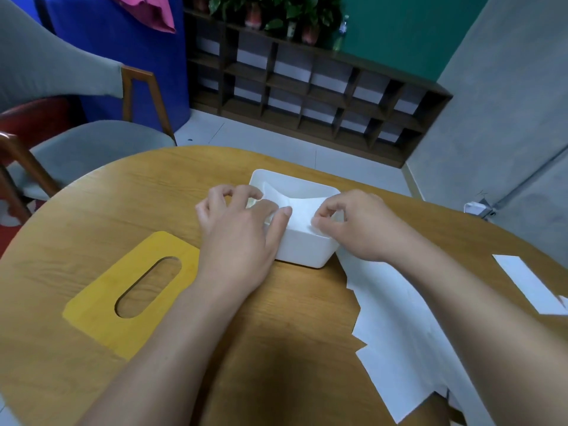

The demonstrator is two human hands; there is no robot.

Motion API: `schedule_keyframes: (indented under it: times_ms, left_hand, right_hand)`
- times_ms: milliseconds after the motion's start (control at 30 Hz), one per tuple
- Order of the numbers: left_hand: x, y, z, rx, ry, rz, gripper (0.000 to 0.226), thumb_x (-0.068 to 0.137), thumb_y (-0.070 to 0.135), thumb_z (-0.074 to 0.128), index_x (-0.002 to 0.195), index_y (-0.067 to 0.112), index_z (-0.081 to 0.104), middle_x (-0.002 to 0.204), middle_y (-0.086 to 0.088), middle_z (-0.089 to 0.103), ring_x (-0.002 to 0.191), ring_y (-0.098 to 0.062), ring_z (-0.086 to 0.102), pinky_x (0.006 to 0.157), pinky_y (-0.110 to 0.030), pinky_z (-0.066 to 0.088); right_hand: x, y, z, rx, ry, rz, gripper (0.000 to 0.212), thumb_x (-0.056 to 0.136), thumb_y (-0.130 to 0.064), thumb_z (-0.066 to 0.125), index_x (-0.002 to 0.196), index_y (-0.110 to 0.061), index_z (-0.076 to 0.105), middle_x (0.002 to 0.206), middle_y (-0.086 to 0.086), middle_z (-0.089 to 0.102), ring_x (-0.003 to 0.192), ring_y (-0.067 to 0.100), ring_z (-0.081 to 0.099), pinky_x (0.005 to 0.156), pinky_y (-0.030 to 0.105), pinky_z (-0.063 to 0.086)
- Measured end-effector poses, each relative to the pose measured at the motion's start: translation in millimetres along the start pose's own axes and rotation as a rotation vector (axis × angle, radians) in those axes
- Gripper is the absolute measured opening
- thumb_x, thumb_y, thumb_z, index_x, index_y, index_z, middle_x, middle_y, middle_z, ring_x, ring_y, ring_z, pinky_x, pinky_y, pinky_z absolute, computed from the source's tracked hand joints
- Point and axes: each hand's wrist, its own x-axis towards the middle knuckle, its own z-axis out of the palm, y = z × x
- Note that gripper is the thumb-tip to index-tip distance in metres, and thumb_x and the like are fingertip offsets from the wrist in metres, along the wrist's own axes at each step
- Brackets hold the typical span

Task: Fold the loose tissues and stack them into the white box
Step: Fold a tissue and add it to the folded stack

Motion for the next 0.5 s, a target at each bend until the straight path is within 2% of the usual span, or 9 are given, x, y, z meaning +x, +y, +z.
schedule_keyframes:
  times_ms: [100, 200, 267, 333, 433, 500]
  left_hand:
    - [0, 0, -1, -0.018, 0.018, 0.003, 0.054, 0.111, 0.062, 0.037, 0.104, 0.035, 0.084, 0.144, 0.01, 0.06, 0.137, -0.029, 0.041, 0.11, -0.051, 0.031]
    - [0, -2, -1, -0.044, 0.036, 0.014, 0.052, 0.112, 0.058, 0.039, 0.101, 0.033, 0.083, 0.14, 0.012, 0.064, 0.137, -0.027, 0.042, 0.11, -0.049, 0.029]
    - [0, -3, 1, -0.069, 0.028, 0.02, 0.051, 0.113, 0.055, 0.039, 0.093, 0.03, 0.078, 0.124, 0.016, 0.07, 0.134, -0.025, 0.045, 0.108, -0.047, 0.026]
    - [1, -5, 2, -0.077, 0.013, 0.019, 0.052, 0.114, 0.054, 0.038, 0.087, 0.028, 0.074, 0.112, 0.017, 0.072, 0.132, -0.022, 0.045, 0.108, -0.045, 0.025]
    - [3, -6, 2, -0.06, 0.011, 0.025, 0.056, 0.114, 0.055, 0.036, 0.084, 0.027, 0.074, 0.111, 0.019, 0.072, 0.132, -0.021, 0.046, 0.11, -0.046, 0.027]
    - [3, -7, 1, -0.061, 0.007, 0.027, 0.057, 0.114, 0.055, 0.036, 0.084, 0.027, 0.075, 0.111, 0.019, 0.073, 0.132, -0.021, 0.046, 0.11, -0.045, 0.026]
  right_hand:
    - [1, -3, -6, -0.154, 0.123, 0.026, 0.017, 0.101, -0.053, 0.072, 0.099, -0.037, 0.076, 0.132, -0.012, 0.064, 0.133, 0.02, 0.053, 0.12, 0.043, 0.033]
    - [2, -7, -3, -0.158, 0.185, -0.029, 0.019, 0.095, -0.051, 0.08, 0.107, -0.038, 0.072, 0.142, -0.011, 0.062, 0.138, 0.019, 0.048, 0.119, 0.042, 0.029]
    - [7, -11, -2, -0.112, 0.143, -0.077, 0.03, 0.091, -0.054, 0.084, 0.115, -0.04, 0.072, 0.138, -0.017, 0.063, 0.135, 0.015, 0.045, 0.118, 0.041, 0.028]
    - [13, -14, -1, -0.08, 0.063, -0.083, 0.041, 0.089, -0.057, 0.085, 0.124, -0.04, 0.072, 0.124, -0.025, 0.06, 0.124, 0.011, 0.039, 0.117, 0.039, 0.029]
    - [26, -16, 3, -0.162, -0.013, -0.103, 0.041, 0.09, -0.057, 0.084, 0.126, -0.039, 0.074, 0.127, -0.025, 0.068, 0.134, 0.014, 0.045, 0.114, 0.035, 0.026]
    - [29, -16, 3, -0.153, -0.022, -0.095, 0.04, 0.091, -0.055, 0.084, 0.126, -0.038, 0.075, 0.126, -0.024, 0.068, 0.129, 0.013, 0.044, 0.114, 0.036, 0.027]
